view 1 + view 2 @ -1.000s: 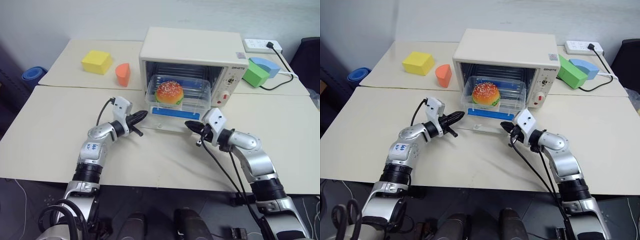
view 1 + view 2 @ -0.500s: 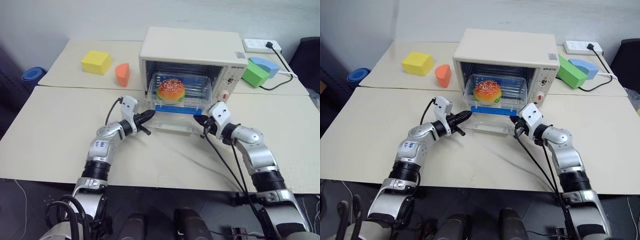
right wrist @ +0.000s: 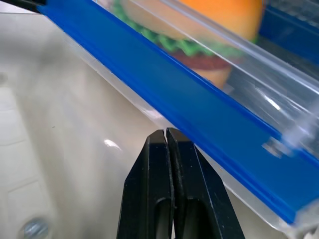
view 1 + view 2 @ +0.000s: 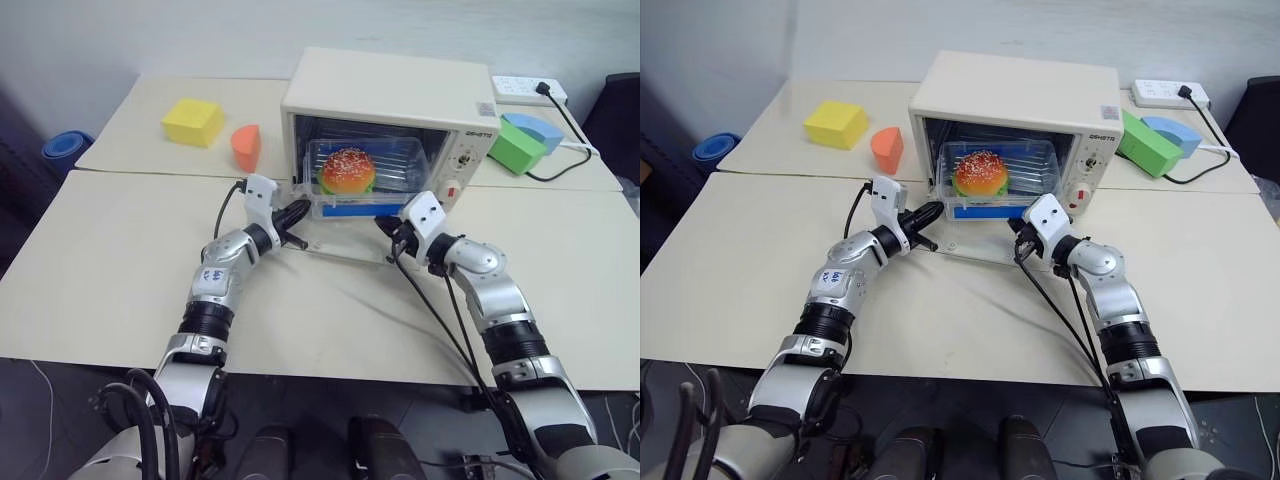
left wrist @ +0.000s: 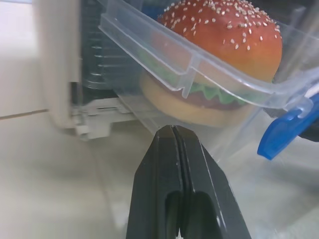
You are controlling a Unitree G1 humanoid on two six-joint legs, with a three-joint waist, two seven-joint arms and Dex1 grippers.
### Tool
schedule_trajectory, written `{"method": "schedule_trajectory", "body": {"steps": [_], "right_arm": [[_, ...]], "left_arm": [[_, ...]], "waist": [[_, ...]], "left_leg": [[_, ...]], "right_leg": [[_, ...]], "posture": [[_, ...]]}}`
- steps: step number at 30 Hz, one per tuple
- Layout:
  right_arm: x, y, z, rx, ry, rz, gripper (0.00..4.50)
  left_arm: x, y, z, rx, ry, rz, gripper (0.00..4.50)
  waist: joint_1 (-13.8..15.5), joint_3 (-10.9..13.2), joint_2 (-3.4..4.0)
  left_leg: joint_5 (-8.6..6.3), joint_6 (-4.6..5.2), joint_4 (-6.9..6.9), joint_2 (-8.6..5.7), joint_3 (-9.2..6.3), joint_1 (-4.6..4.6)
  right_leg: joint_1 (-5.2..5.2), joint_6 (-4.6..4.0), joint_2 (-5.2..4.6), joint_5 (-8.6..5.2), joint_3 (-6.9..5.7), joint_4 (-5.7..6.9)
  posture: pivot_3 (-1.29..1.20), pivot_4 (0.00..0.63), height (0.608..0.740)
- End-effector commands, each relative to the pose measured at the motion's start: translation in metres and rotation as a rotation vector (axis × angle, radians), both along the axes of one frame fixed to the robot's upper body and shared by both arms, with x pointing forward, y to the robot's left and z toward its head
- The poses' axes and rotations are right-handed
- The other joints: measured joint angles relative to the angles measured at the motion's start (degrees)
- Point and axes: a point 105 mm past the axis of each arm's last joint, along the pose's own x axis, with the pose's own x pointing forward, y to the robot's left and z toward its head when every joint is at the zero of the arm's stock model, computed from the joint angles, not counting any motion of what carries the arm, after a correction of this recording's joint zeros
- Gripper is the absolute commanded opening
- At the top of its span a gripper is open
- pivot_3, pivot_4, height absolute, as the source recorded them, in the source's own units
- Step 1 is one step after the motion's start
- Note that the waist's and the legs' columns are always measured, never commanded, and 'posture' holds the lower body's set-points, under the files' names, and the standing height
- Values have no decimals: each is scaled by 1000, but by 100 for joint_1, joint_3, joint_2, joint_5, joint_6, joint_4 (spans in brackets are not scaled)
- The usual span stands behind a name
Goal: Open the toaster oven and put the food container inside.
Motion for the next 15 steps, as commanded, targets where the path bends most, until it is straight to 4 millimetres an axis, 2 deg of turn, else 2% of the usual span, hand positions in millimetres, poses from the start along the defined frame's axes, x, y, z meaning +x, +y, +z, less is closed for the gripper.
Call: {"method": "schedule_trajectory", "body": {"steps": [1, 4, 9, 12, 15], "right_arm": [[-8, -4, 14, 15, -28, 16, 66], [-11, -6, 15, 19, -28, 9, 66], [-13, -3, 14, 30, -20, 8, 66], [-14, -1, 14, 31, -16, 11, 66], [-13, -2, 15, 28, -20, 6, 66]], "left_arm": [[-9, 7, 5, 31, -20, -32, 0], [-20, 9, 4, 37, -2, -83, 0], [-34, -4, 4, 42, 19, -168, 0], [-31, -17, 10, 23, 7, -180, 0], [-23, -21, 12, 10, 1, -149, 0]], "waist": [[-17, 0, 0], [-20, 0, 0], [-7, 0, 0], [12, 0, 0], [7, 0, 0]], "left_leg": [[0, 0, 0, 1, 0, 1], [0, -1, 5, 3, 3, 4], [1, -2, 5, 4, 2, 5], [0, -1, 5, 3, 1, 5], [0, 0, 5, 2, 2, 5]], "right_leg": [[0, 0, 1, 0, 1, 1], [0, 0, 2, 0, 3, -3], [1, 0, 3, 0, 6, -15], [2, 0, 2, 0, 4, -17], [3, 0, 1, 0, 4, -22]], "posture": [[0, 150, 740], [0, 150, 740], [0, 150, 740], [0, 150, 740], [0, 150, 740]]}}
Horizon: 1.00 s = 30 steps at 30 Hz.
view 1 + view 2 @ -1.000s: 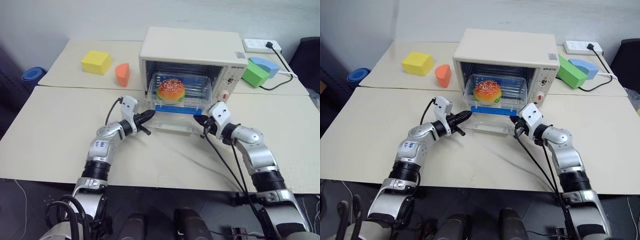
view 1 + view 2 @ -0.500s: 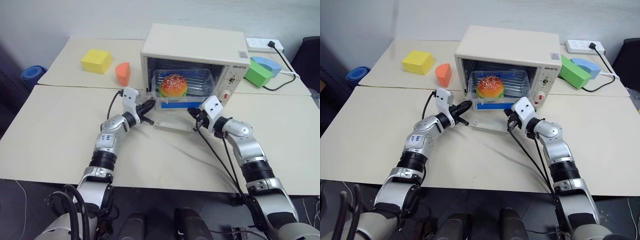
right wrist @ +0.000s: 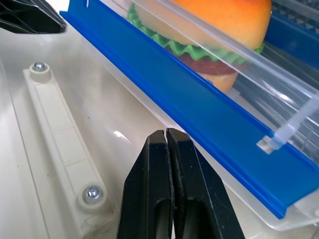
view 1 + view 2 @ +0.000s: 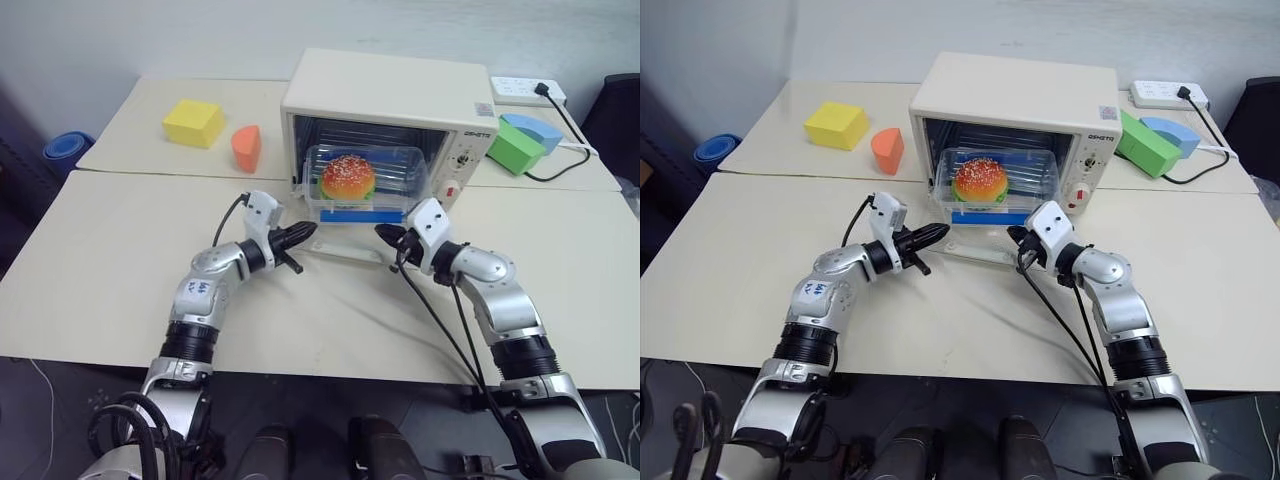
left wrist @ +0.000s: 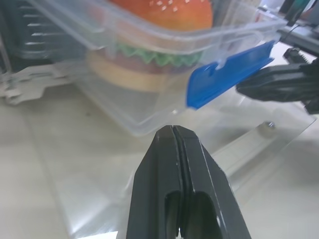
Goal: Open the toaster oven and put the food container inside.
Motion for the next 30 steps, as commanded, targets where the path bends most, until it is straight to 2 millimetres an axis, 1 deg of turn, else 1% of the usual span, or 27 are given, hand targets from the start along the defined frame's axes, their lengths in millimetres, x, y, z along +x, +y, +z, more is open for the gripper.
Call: {"method": "schedule_trajectory", "body": {"steps": [1, 4, 6, 11, 15, 21, 24, 27, 28, 30], "right_arm": [[0, -2, 14, 17, -48, -8, 66], [6, -5, 16, 10, -76, -34, 66], [13, -6, 17, 9, -94, -60, 66], [31, -5, 23, 21, -139, -112, 66], [43, 3, 31, 59, -173, -146, 66], [59, 7, 37, 107, -203, -215, 66], [60, 11, 37, 140, -196, -210, 66], [53, 18, 36, 160, -171, -157, 66], [49, 20, 35, 173, -151, -131, 66], [39, 22, 30, 176, -107, -74, 0]], "left_arm": [[9, -7, 16, -20, -52, 25, 0], [23, -4, 18, -27, -60, 91, 0], [33, 0, 21, -28, -71, 152, 0], [49, 3, 31, -58, -101, 233, 0], [55, -4, 38, -80, -120, 240, 0], [61, -12, 41, -108, -123, 247, 0], [62, -13, 42, -122, -119, 247, 0], [55, -11, 45, -100, -139, 185, 0], [52, -7, 45, -90, -149, 163, 0], [44, 4, 44, -75, -137, 135, 380]], "waist": [[-1, 0, 0], [-5, 0, 0], [-16, 0, 0], [-26, 0, 0], [-20, 0, 0], [-26, 0, 0], [-26, 0, 0], [-49, 0, 0], [-61, 0, 0], [-114, 0, 0]], "left_leg": [[0, 0, 0, 0, 0, 0], [0, 0, 0, 1, 0, 0], [0, 0, -1, 1, 3, 0], [1, -2, -3, 5, 7, 0], [1, -2, -3, 3, 7, -3], [1, -2, -3, 2, 7, -6], [1, -2, -4, 2, 7, -7], [1, -2, -6, 2, 8, -8], [1, -2, -5, 2, 8, -8], [1, -2, -10, 4, 7, -9]], "right_leg": [[0, 0, 1, 0, -1, -1], [0, 0, 4, 0, -1, -1], [-1, 1, 4, 0, 0, -1], [-6, 1, 8, 0, -1, -2], [-6, 1, 4, 0, -2, -2], [-9, 2, 2, 1, -2, -3], [-10, 2, 2, 1, -2, -2], [-11, 2, 3, 1, -2, 24], [-13, 2, 3, 1, -1, 27], [-14, 2, 4, 1, 1, 29]], "posture": [[0, 150, 740], [0, 150, 740], [0, 150, 740], [0, 150, 740], [0, 150, 740], [0, 150, 740], [0, 150, 740], [0, 150, 740], [0, 150, 740], [0, 150, 740]]}}
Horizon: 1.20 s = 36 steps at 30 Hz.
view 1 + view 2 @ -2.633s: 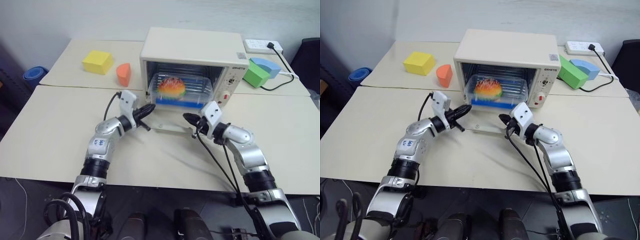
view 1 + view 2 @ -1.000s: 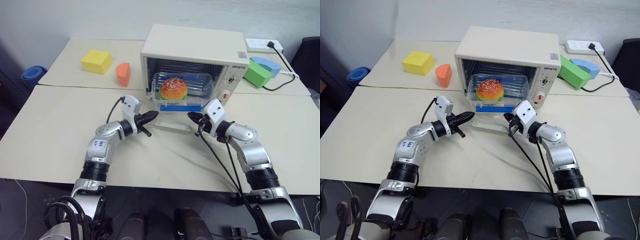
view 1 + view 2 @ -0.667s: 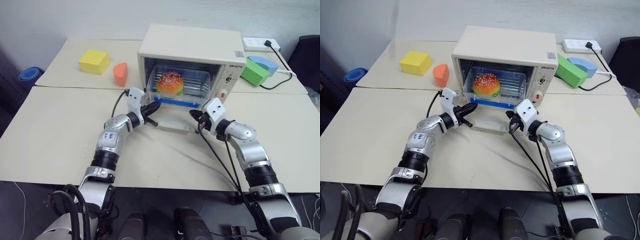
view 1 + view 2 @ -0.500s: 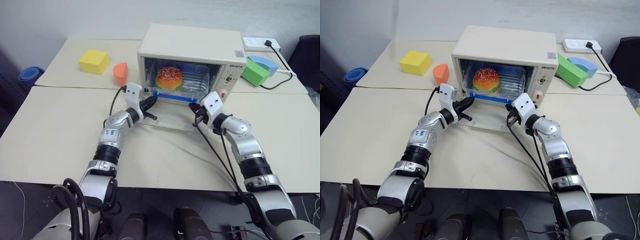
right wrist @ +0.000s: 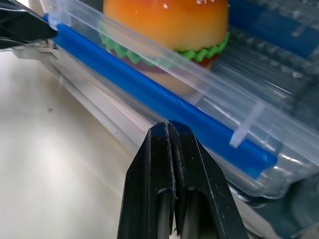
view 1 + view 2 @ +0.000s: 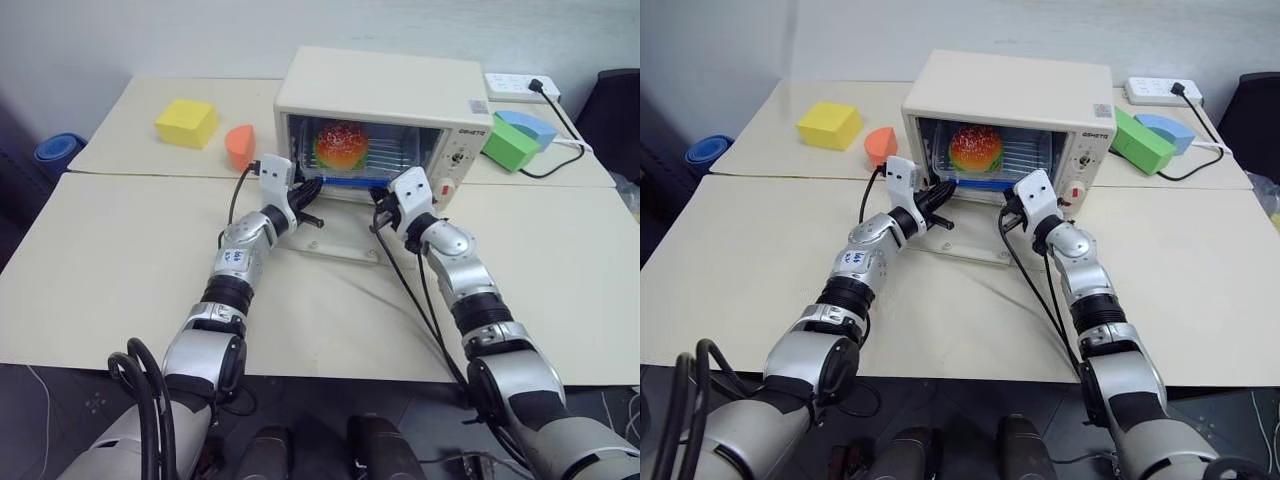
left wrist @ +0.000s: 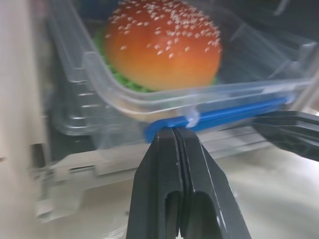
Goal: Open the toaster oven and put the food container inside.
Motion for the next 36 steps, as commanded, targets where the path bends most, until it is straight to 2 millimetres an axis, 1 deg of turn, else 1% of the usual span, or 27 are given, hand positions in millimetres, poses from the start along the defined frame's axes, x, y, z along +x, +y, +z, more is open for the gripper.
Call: {"method": "schedule_trajectory", "body": {"steps": [1, 6, 10, 11, 12, 14, 16, 17, 19, 21, 22, 23, 25, 29, 31, 33, 36], "right_arm": [[-18, 4, 9, 33, 19, 104, 0], [-43, -2, 8, 28, 78, 170, 0], [-60, -14, 16, 6, 72, 215, 0], [-64, -23, 18, -14, 63, 218, 0], [-68, -32, 20, -37, 59, 213, 0], [-73, -54, 21, -81, 57, 190, 0], [-74, -78, 16, -124, 82, 148, 0], [-74, -89, 12, -155, 96, 130, 0], [-73, -104, 1, -194, 127, 111, 0], [-71, -111, -23, -250, 175, 133, 0], [-69, -111, -33, -250, 190, 148, 0], [-68, -110, -39, -247, 196, 159, 0], [-66, -104, -49, -230, 204, 193, 0], [-69, -79, -64, -184, 207, 314, 0], [-70, -70, -64, -153, 190, 344, 0], [-69, -64, -51, -69, 141, 351, 0], [-72, -60, -34, 30, 95, 370, 0]], "left_arm": [[-13, 19, 16, 16, -44, -54, 563], [-33, 53, 15, 79, -27, -66, 2022], [-53, 79, 17, 115, -17, -114, 3236], [-60, 90, 16, 138, -16, -130, 3626], [-68, 99, 16, 155, -16, -163, 3796], [-90, 112, 16, 214, -47, -260, 4449], [-112, 123, 15, 284, -91, -359, 4481], [-120, 129, 14, 303, -99, -399, 4481], [-131, 134, 13, 319, -99, -442, 4481], [-141, 133, 13, 320, -74, -501, 4481], [-143, 132, 13, 312, -65, -517, 4481], [-144, 131, 14, 306, -60, -526, 4481], [-141, 128, 16, 297, -76, -512, 4481], [-136, 121, 19, 271, -103, -502, 4481], [-134, 120, 22, 248, -116, -486, 4481], [-133, 121, 26, 223, -120, -464, 4481], [-132, 124, 28, 202, -119, -438, 4481]], "waist": [[-60, 0, 0], [-77, 0, 1], [-64, 0, 1], [-61, 0, 1], [-61, 0, 1], [-61, 1, 2], [-59, 2, 3], [-60, 2, 3], [-58, 2, 4], [-59, 2, 4], [-60, 2, 4], [-62, 2, 4], [-67, 3, 5], [-94, 4, 5], [-103, 4, 6], [-99, 4, 6], [-81, 4, 6]], "left_leg": [[0, 0, -3, 1, -1, 0], [0, -1, -2, 3, -2, -1], [-1, -2, 1, 3, -5, -1], [-1, -1, 1, 2, -5, -1], [-1, -1, 1, 2, -6, -1], [-2, 0, -2, 2, -6, 0], [-3, 1, -13, 2, -5, 0], [-4, 2, -16, 2, -5, 0], [-4, 4, -18, 2, -4, 1], [-6, 7, -17, 4, -5, 12], [-8, 12, -17, 5, -5, 25], [-17, 27, -18, 6, -5, 29], [-16, 28, -18, 6, -3, 28], [-7, 12, -17, 11, 6, 27], [-8, 8, -16, 21, 6, 27], [-8, 7, -16, 22, 6, 26], [-8, 6, -14, 22, 4, 24]], "right_leg": [[-1, 0, 0, 0, 0, 0], [-3, 0, 1, 0, 3, 1], [-3, 0, 0, 0, 2, 1], [-1, 0, 0, 0, 2, 0], [-1, 0, -1, 0, 1, -1], [-1, -1, -2, 0, 1, -3], [0, -1, -4, -1, 2, -15], [0, -3, -6, -1, 1, -41], [4, -3, -9, -2, 0, -56], [19, -3, -9, -2, -1, -60], [32, -3, -8, -2, -1, -61], [36, -3, -8, -2, -1, -61], [34, -3, -8, -2, 0, -57], [27, -3, 1, -1, 4, -52], [27, -3, 11, -1, 2, -51], [25, -3, 11, -1, 2, -45], [25, -3, 9, -1, 2, -46]], "posture": [[0, 150, 740], [0, 150, 740], [0, 150, 740], [0, 150, 740], [0, 150, 740], [0, 150, 740], [0, 150, 740], [0, 150, 740], [0, 150, 740], [0, 150, 740], [0, 150, 740], [0, 150, 740], [0, 150, 740], [0, 150, 740], [0, 150, 740], [0, 150, 740], [0, 150, 740]]}}
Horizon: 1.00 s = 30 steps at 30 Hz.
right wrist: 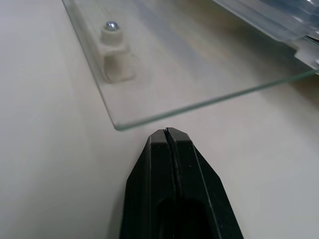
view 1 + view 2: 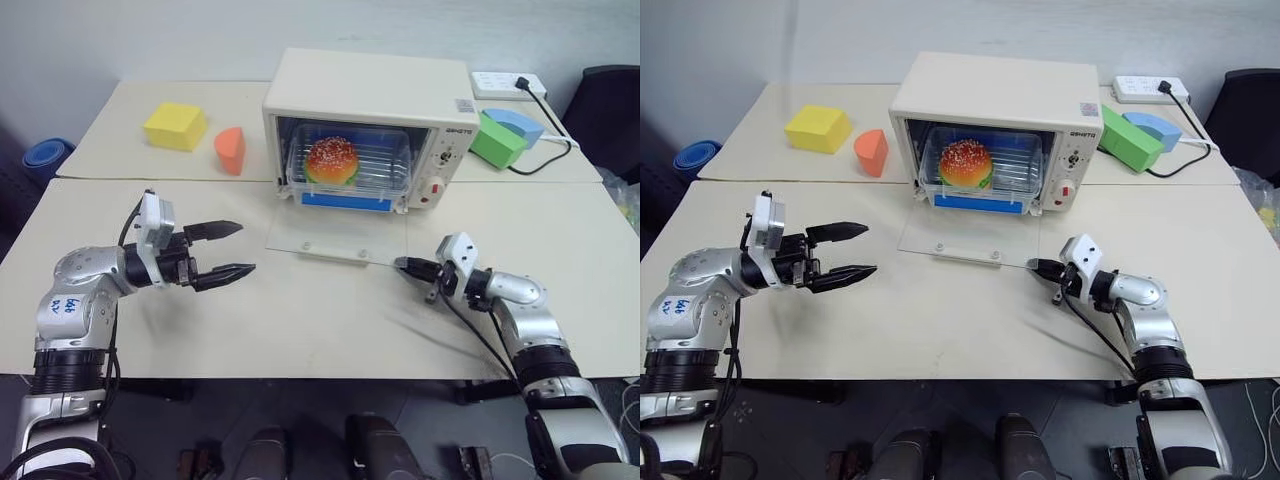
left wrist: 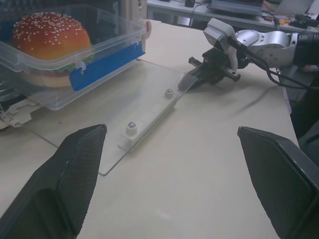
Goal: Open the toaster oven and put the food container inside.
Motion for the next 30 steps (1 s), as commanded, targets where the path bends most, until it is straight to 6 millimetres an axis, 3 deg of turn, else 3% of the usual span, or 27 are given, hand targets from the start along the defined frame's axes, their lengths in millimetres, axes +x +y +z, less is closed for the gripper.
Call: {"method": "schedule_trajectory", "body": {"steps": [1, 7, 11, 24, 30], "right_arm": [[-2, 1, 34, 139, -83, 11, 0], [-10, 5, 85, 427, -92, 32, 0], [-6, 9, 106, 503, -96, 36, 0], [32, 19, 146, 609, -103, -39, 0], [41, 25, 149, 606, -78, -47, 0]], "left_arm": [[-2, 5, 18, -39, -56, 23, 4481], [-3, 9, 21, -57, -50, 51, 4481], [-3, 8, 20, -55, -47, 51, 4481], [0, 2, 20, -61, -48, 49, 4481], [0, 2, 16, -67, -43, 56, 4481]], "waist": [[15, 1, 1], [29, 1, 2], [22, 2, 3], [18, 2, 4], [17, 2, 4]], "left_leg": [[0, 0, 0, 0, -1, 0], [-2, -3, 0, -1, -9, -3], [-2, -4, -1, 0, -9, -3], [-3, -4, -7, -1, -6, -6], [-3, -3, -10, -1, -6, -11]], "right_leg": [[-1, 0, 0, 0, 0, -1], [0, 0, -4, 0, -3, -4], [-1, 0, -4, 0, -2, -6], [-7, 0, -4, 0, -1, -6], [-7, 0, -5, 0, -3, 0]], "posture": [[0, 150, 740], [0, 150, 740], [0, 150, 740], [0, 150, 740], [0, 150, 740]]}}
